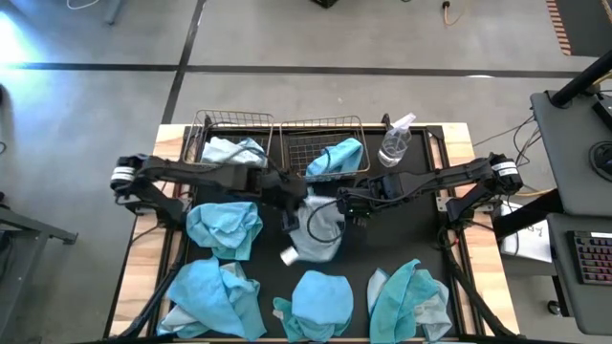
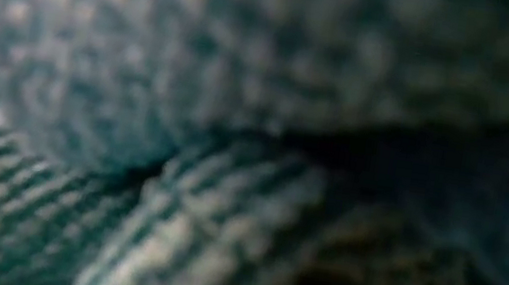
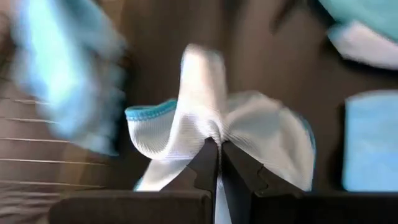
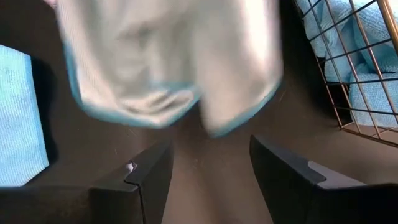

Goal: Sort microfiber towel by color & place in baskets
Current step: Put the light-blue microfiber towel into the left wire basket

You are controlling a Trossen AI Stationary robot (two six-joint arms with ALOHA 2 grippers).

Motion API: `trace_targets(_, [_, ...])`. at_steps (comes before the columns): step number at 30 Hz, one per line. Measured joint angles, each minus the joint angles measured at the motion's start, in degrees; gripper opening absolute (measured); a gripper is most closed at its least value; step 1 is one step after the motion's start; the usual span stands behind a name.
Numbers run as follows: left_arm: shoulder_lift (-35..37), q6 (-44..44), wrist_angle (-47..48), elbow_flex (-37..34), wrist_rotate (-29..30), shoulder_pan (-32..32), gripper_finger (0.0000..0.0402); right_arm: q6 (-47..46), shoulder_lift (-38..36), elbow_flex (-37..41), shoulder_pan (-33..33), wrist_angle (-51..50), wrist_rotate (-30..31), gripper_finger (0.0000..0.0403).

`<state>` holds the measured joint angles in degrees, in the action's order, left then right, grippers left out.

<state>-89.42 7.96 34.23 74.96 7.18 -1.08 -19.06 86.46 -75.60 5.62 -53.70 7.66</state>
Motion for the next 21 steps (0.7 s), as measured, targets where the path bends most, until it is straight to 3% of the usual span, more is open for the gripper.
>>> trace_targets(5, [4.6, -0.1, 6.3, 4.1, 8.9, 0.0, 0.0, 0.0, 0.0, 0.1, 0.0, 0.1, 0.0, 0.0206])
trace_targets(14, [10.8, -2.2, 11.9, 11.8, 18.1, 0.0, 0.0, 0.0, 0.0, 0.2, 0.0, 0.4, 0.0, 0.0206])
trace_targets(21, [13.5, -2.9, 22.3, 21.0, 34.6, 0.0, 0.0, -0.6, 0.0, 0.4, 0.0, 0.4, 0.0, 0.0206])
